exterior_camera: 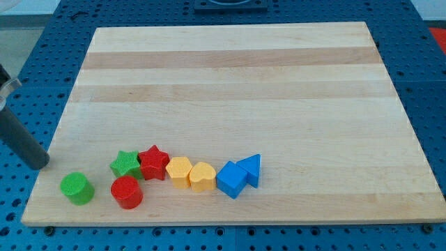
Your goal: Move green circle a bit up
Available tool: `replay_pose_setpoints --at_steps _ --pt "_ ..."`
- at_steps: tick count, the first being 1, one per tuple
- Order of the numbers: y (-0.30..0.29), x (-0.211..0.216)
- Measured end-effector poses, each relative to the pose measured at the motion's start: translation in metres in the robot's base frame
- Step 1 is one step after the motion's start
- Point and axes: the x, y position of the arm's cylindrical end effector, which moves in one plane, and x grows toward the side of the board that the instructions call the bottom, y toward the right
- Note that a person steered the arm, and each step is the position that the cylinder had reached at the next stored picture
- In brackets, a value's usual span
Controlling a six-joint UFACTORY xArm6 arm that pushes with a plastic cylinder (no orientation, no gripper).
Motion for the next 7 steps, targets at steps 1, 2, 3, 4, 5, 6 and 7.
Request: replay_pose_setpoints --at_steps 1,2,3,4,5,6,7 --pt "0.003 0.045" --pt "0.012 0.086" --pt "0.031 0.085" --pt "0.052 0.085" --pt "0.074 0.085" --pt "0.105 0.087" --pt "0.123 0.087"
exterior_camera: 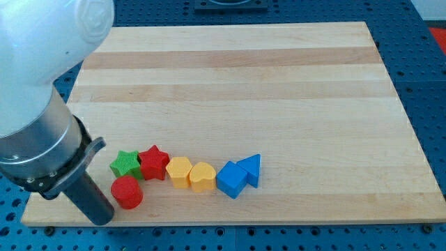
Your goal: Move green circle a bit up
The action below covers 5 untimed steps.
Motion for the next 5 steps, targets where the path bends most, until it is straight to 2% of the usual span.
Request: replay_pose_setpoints --at_steps 1,3,5 --pt "-0.006 0.000" --pt "-0.055 0.000" --pt "-0.057 -0.008"
